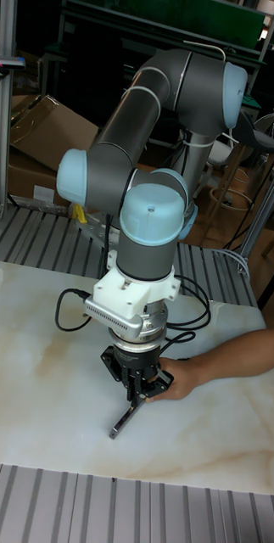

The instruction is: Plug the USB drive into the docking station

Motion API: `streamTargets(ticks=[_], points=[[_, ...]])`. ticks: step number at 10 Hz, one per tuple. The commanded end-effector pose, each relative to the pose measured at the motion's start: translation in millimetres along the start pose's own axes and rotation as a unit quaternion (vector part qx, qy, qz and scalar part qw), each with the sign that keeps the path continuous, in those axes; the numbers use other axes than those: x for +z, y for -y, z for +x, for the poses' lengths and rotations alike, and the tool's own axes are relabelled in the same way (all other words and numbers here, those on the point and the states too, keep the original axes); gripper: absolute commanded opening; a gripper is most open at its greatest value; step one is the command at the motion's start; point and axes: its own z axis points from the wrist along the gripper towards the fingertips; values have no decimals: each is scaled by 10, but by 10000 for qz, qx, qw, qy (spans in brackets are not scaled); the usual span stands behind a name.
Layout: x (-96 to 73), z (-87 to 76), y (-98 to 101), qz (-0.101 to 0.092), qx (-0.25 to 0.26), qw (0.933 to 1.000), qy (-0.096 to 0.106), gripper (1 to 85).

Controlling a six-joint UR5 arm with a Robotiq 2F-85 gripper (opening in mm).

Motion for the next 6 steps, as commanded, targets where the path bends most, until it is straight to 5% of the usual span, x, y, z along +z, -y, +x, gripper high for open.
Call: streamTargets(ticks=[1, 4, 6], points=[[-12, -11, -12, -47, 13, 10000, -36, 13], [28, -35, -127, -125, 35, 9998, 140, 13], [-77, -36, -74, -327, -15, 9994, -60, 13]])
